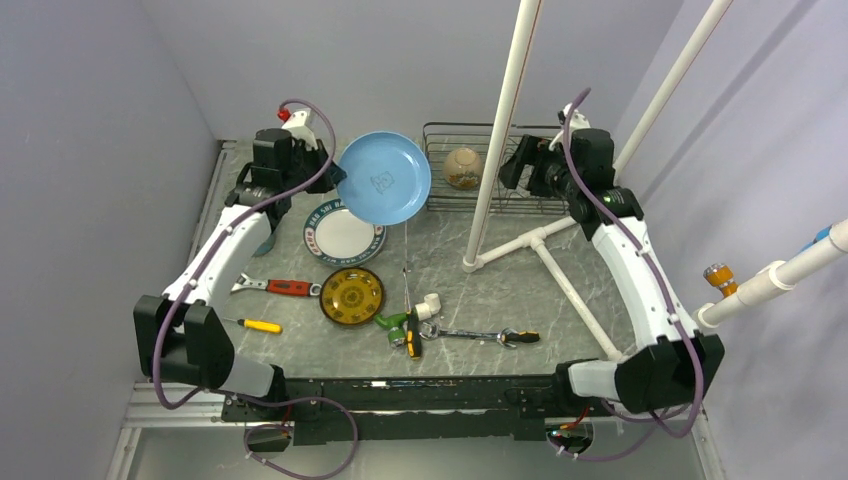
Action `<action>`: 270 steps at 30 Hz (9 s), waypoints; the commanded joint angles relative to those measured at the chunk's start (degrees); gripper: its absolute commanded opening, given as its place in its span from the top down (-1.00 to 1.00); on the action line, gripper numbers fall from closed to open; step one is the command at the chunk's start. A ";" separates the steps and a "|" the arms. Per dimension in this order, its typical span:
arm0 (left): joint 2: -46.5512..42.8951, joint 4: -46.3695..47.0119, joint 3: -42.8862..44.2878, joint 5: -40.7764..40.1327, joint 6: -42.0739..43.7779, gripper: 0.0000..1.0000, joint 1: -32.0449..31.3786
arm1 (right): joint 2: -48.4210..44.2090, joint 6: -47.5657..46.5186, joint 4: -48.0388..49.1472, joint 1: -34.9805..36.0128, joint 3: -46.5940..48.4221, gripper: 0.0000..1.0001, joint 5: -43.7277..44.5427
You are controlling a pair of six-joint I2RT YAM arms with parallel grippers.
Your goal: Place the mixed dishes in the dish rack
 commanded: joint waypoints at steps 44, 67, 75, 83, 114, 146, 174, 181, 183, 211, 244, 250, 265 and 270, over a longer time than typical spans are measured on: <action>-2.01 9.83 -3.32 -5.37 18.12 1.00 -17.81 | 25.62 -33.01 7.91 10.06 10.23 -0.08 -32.06; -9.46 6.46 -3.14 -20.49 12.44 -0.99 -18.03 | 23.18 -28.52 18.47 -0.02 17.10 1.00 -10.88; -9.29 7.58 -4.45 -21.48 12.92 -0.99 -17.96 | 21.79 -45.16 24.86 -3.32 18.20 1.00 0.16; -8.98 7.34 -4.59 -22.11 13.99 -0.98 -18.07 | 29.37 -54.79 24.13 -7.53 27.36 1.00 2.81; -2.87 4.13 -3.54 -25.26 17.46 -0.93 -18.81 | 45.77 -104.68 21.32 -7.27 33.94 1.00 -6.28; -3.21 5.05 -4.79 -26.21 18.53 -0.93 -19.39 | 50.06 -111.33 15.96 -7.07 36.43 -0.25 -9.81; -4.23 5.51 -5.18 -26.05 18.61 -0.93 -19.48 | 42.32 -113.10 34.56 -3.74 26.67 1.00 2.21; -4.85 5.49 -5.33 -25.99 18.59 -0.93 -19.48 | 39.34 -113.49 29.03 -4.10 26.51 1.00 -0.01; -4.89 5.64 -5.33 -25.81 18.53 -0.93 -19.44 | 38.84 -113.27 27.08 -4.35 26.81 1.00 -1.67; -4.75 5.71 -5.53 -26.29 18.82 -0.95 -19.49 | 48.51 -115.02 12.15 -6.43 36.26 1.00 -7.40; -6.18 7.06 -6.60 -25.74 18.88 -0.96 -19.54 | 40.63 -96.00 15.86 -4.04 28.68 -0.99 0.09; -6.81 7.70 -7.09 -26.21 18.63 -0.96 -19.56 | 36.97 -91.68 15.14 -3.56 23.98 -0.99 1.96; -10.06 5.37 -6.07 -26.30 15.84 -0.99 -19.66 | 16.94 -47.91 23.95 -3.73 3.00 -0.99 15.57; -12.20 4.61 -6.48 -27.30 13.82 -0.99 -19.64 | 9.42 -27.17 20.64 -3.54 -2.64 -0.99 13.59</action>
